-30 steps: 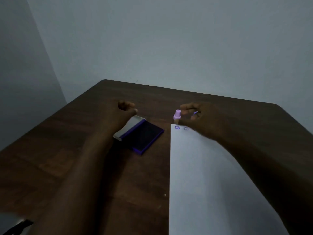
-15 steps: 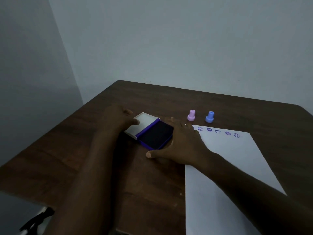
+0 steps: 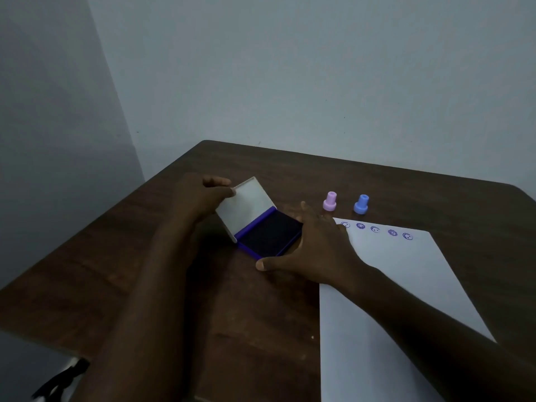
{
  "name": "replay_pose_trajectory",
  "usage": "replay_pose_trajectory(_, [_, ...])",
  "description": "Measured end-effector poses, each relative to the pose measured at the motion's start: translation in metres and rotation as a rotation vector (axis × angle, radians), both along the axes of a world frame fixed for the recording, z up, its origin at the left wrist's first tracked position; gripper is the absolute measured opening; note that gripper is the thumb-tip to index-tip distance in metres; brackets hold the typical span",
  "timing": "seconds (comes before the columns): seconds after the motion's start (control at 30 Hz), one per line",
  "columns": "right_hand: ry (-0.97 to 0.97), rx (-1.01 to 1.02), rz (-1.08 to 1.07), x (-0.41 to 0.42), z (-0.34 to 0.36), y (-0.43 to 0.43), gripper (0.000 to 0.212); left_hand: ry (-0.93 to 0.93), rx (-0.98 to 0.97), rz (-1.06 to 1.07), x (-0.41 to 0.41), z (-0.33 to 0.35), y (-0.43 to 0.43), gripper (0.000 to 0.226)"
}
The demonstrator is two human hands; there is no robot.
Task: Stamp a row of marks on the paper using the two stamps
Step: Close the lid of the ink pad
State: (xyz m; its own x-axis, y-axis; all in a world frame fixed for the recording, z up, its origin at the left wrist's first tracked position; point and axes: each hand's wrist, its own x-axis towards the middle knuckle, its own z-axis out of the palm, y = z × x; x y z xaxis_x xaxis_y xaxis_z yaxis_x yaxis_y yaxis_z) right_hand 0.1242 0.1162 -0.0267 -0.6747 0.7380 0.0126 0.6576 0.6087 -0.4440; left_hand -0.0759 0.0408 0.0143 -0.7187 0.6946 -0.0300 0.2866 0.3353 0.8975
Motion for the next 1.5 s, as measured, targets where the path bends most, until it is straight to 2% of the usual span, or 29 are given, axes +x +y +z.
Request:
replay_pose_trajectory(0.07, [-0.015, 0.0, 0.003, 0.002, 0.003, -0.002, 0.128, -0.088, 0.093, -0.095, 0.003, 0.007, -0.006, 0.03])
replay_pose_trajectory(0.17, [-0.017, 0.007, 0.034, 0.006, 0.007, -0.006, 0.121, -0.129, 0.052, -0.265, 0.008, 0.009, -0.009, 0.029])
replay_pose_trajectory(0.33, [0.017, -0.026, -0.013, 0.011, 0.009, -0.008, 0.145, -0.009, -0.051, -0.407, 0.024, 0.01, -0.006, 0.031])
replay_pose_trajectory(0.43, [0.039, -0.059, 0.01, 0.02, 0.017, -0.006, 0.148, 0.103, -0.142, -0.49, 0.035, 0.009, 0.0, 0.036])
replay_pose_trajectory(0.67, [0.139, -0.037, -0.101, 0.053, 0.037, 0.019, 0.154, 0.395, -0.348, -0.5, 0.054, -0.005, 0.016, 0.048])
replay_pose_trajectory(0.87, [0.202, -0.03, -0.104, 0.071, 0.043, 0.026, 0.154, 0.429, -0.38, -0.52, 0.055, -0.006, 0.017, 0.054])
replay_pose_trajectory(1.0, [0.209, -0.017, -0.101, 0.075, 0.044, 0.023, 0.158, 0.421, -0.362, -0.527, 0.051, -0.007, 0.015, 0.049])
replay_pose_trajectory(1.07, [0.215, -0.01, -0.105, 0.078, 0.043, 0.023, 0.155, 0.371, -0.286, -0.485, 0.046, -0.005, 0.013, 0.044])
replay_pose_trajectory(1.17, [0.254, -0.02, -0.105, 0.084, 0.044, 0.023, 0.143, 0.213, -0.031, -0.299, 0.033, -0.002, 0.009, 0.026])
replay_pose_trajectory(1.23, [0.293, -0.038, -0.102, 0.09, 0.048, 0.022, 0.13, 0.155, 0.036, -0.226, 0.023, -0.003, 0.005, 0.029])
replay_pose_trajectory(1.3, [0.317, -0.045, -0.093, 0.097, 0.052, 0.017, 0.116, 0.144, -0.057, -0.238, 0.016, -0.004, 0.002, 0.041])
replay_pose_trajectory(1.4, [0.367, -0.013, -0.109, 0.112, 0.052, 0.011, 0.101, 0.167, -0.266, -0.362, 0.013, -0.003, 0.001, 0.06])
replay_pose_trajectory(1.5, [0.407, 0.01, -0.155, 0.128, 0.043, 0.012, 0.088, 0.198, -0.293, -0.436, 0.021, -0.002, 0.005, 0.063])
